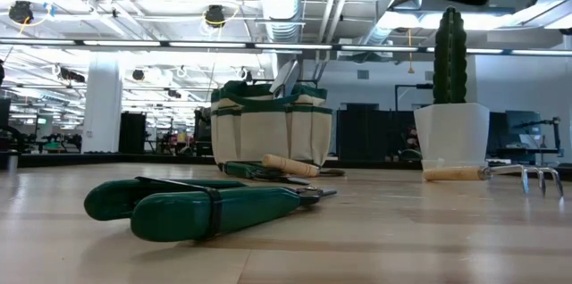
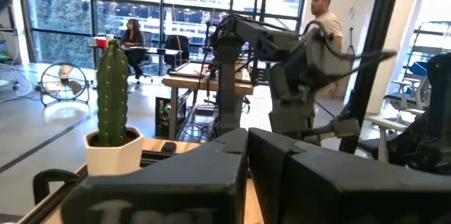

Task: Pick & Place Garden tools in Gardening bag
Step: Put the brown hand rake into the brown gardening bag

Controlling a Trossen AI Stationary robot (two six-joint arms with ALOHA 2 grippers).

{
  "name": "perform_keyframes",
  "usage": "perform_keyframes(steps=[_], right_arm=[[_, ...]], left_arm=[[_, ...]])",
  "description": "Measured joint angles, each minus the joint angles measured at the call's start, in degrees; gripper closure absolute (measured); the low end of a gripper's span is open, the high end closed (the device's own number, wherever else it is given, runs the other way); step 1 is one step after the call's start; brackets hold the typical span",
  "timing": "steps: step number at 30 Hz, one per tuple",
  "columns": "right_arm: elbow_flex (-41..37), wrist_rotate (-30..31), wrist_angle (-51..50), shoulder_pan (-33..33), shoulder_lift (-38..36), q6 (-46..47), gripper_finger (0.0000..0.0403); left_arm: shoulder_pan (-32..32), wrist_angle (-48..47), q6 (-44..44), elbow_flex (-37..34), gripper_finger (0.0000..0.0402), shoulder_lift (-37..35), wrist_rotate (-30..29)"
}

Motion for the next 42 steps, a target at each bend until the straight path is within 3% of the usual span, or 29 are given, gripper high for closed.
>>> perform_keyframes(steps=[13,22,32,36,42], right_arm=[[-0.04,-7.47,-0.14,0.0,9.53,1.16,0.0403],[-0.02,-5.35,-17.98,-2.53,8.11,22.17,0.0403],[-0.07,-2.45,-16.79,-4.4,9.38,16.83,0.0399],[0.0,0.12,-17.26,-4.48,9.36,17.09,0.037],[-0.05,0.37,-21.44,-5.88,9.34,26.24,0.0291]], left_arm=[[-0.56,-0.25,-0.42,0.0,0.04,0.0,0.0],[-1.43,-0.38,-0.41,0.0,0.04,0.0,0.0],[-1.41,-0.53,-0.42,0.0,0.04,0.0,0.0],[-1.41,-0.59,-0.39,0.0,0.04,0.0,0.0],[-1.41,-0.73,-0.39,0.0,0.04,0.0,0.0]])
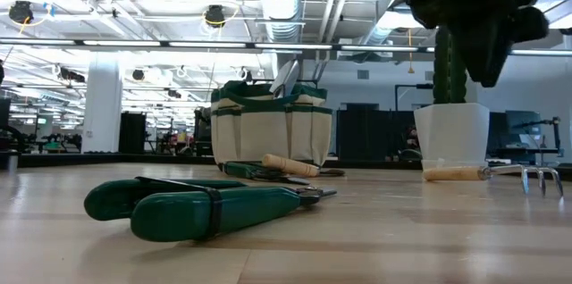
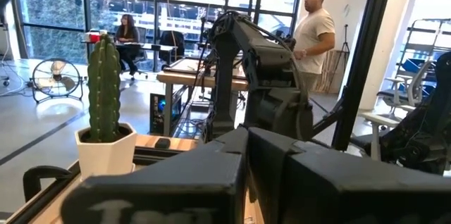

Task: Pick & Place Garden tools in Gardening bag
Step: Put the brown hand rake into the brown gardening bag

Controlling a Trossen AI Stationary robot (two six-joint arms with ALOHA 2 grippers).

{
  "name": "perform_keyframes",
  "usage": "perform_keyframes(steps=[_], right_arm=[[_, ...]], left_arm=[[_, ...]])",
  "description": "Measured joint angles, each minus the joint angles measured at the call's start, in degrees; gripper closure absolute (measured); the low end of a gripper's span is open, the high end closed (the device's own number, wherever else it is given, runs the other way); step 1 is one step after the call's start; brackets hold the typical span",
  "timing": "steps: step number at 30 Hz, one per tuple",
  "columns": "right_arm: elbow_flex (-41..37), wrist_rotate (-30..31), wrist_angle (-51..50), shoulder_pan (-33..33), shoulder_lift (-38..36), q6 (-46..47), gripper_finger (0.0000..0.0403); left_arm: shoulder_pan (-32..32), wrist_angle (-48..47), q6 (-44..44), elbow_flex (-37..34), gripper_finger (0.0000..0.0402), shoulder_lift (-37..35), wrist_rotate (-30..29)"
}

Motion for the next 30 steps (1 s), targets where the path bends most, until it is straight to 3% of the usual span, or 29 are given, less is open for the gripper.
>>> perform_keyframes(steps=[5,10,20,30], right_arm=[[-2.53,-0.29,2.37,-0.99,-0.01,2.21,0.0232],[-8.85,-1.74,7.18,-1.57,-0.01,2.31,0.02],[-16.26,-4.72,18.08,-1.59,0.01,3.8,0.0207],[-21.1,-4.74,21.07,-1.58,-0.16,5.26,0.0206]], left_arm=[[0.0,-0.04,0.0,0.0,0.04,0.0,0.0],[0.0,-0.24,0.0,0.0,0.04,0.0,0.0],[0.02,-0.54,0.02,0.0,0.04,0.0,-0.43],[0.02,-1.15,0.02,0.0,0.04,0.0,-0.44]])
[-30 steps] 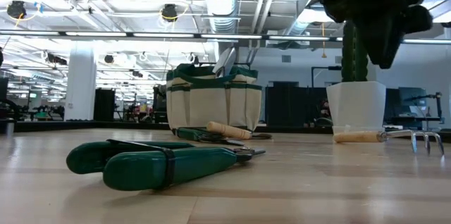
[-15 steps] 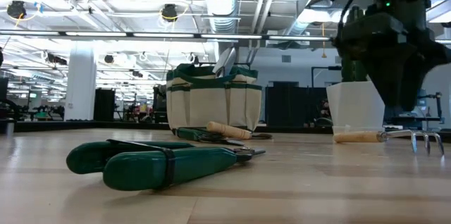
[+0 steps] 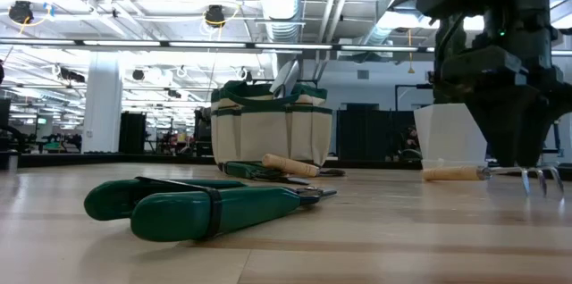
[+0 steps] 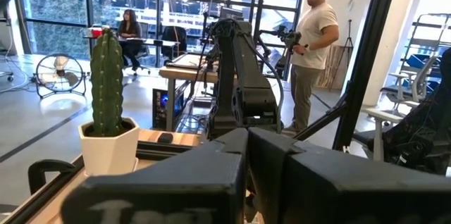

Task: Pick & Place Garden tools in Gardening bag
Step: Put the brown hand rake into the brown gardening bag

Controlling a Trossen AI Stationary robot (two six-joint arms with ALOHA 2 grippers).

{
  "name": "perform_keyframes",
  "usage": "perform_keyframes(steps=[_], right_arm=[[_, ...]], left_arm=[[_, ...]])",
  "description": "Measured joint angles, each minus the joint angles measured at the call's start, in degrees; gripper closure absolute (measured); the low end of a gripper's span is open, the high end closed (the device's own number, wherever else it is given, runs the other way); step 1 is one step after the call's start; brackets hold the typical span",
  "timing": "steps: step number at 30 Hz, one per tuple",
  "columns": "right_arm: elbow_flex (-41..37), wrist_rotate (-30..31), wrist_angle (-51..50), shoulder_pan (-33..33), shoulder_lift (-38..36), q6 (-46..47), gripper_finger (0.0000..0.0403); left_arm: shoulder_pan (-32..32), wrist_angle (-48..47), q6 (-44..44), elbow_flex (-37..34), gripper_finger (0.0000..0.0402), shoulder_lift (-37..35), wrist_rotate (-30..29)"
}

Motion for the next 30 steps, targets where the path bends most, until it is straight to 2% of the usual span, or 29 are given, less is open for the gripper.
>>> perform_keyframes(steps=[6,12,18,27,30], right_arm=[[-1.35,0.23,4.74,-0.04,0.06,-0.82,0.0205],[-1.37,0.28,5.3,-0.02,0.13,-1.43,0.0229],[-1.35,0.3,5.7,0.0,0.13,-1.54,0.028],[-1.33,0.52,6.05,0.0,0.04,-3.5,0.0386],[-1.23,0.48,6.38,-0.02,-0.02,-4.47,0.0394]], left_arm=[[0.0,-0.21,0.0,0.0,0.04,-0.02,0.0],[0.0,-0.29,0.0,0.0,0.04,-0.02,0.0],[0.0,-0.31,0.0,0.0,0.04,-0.02,0.0],[0.0,-0.32,0.0,0.0,0.04,-0.02,0.0],[0.0,-0.36,0.0,0.0,0.04,-0.02,0.0]])
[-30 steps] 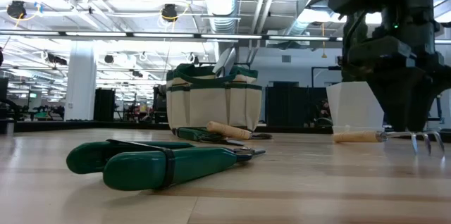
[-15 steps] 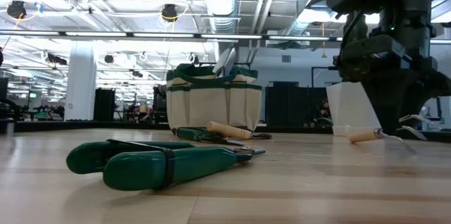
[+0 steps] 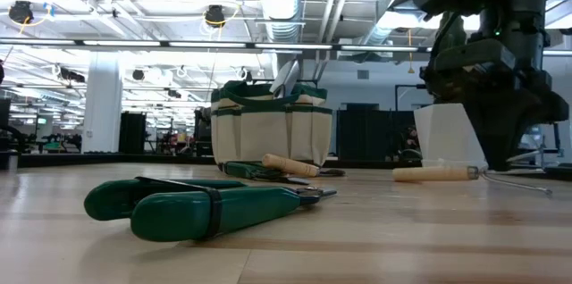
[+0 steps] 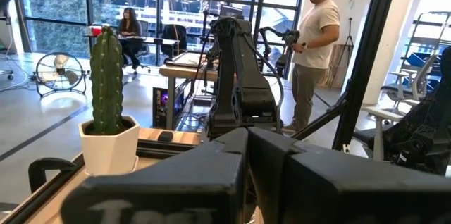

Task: Pick & Place Garden tools in Gardening bag
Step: Put the brown hand rake into the brown gardening bag

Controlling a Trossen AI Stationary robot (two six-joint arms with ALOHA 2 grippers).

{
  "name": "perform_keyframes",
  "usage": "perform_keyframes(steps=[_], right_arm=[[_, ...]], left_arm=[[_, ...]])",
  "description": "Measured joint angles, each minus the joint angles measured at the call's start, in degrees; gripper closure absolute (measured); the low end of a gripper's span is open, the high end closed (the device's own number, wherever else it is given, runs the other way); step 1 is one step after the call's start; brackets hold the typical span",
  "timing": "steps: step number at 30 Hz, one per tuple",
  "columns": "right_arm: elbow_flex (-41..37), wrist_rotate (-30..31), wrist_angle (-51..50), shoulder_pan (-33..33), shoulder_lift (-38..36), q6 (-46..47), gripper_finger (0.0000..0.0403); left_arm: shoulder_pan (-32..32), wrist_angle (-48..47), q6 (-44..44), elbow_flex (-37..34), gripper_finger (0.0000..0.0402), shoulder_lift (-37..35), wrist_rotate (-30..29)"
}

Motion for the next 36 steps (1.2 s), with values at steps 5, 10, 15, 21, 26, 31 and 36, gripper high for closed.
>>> perform_keyframes(steps=[5,10,15,21,26,31,36], right_arm=[[-0.01,-0.17,0.02,0.0,0.0,-0.68,0.0399],[0.07,-0.14,-0.25,0.0,-0.33,-1.67,0.0401],[1.47,-0.14,-2.09,0.02,-0.22,-3.98,0.0401],[2.29,1.02,-2.8,0.02,-0.22,-5.11,0.0402],[2.38,1.32,-2.91,0.15,-0.22,-5.19,0.0402],[2.44,3.6,-2.83,0.11,-1.61,-6.16,0.0403],[2.44,8.08,-3.23,0.11,-6.24,-6.68,0.0403]], left_arm=[[0.0,-0.19,0.0,0.0,0.04,0.0,0.0],[0.0,-0.37,0.0,0.0,0.04,0.0,0.0],[0.0,-0.39,0.0,0.0,0.04,0.0,0.0],[0.0,-0.37,0.0,0.0,0.04,0.0,0.0],[0.0,-0.37,0.0,0.0,0.04,0.0,0.0],[0.0,-0.37,-1.05,0.0,0.04,0.0,0.0],[0.0,-0.39,-1.43,0.0,0.04,0.0,0.0]])
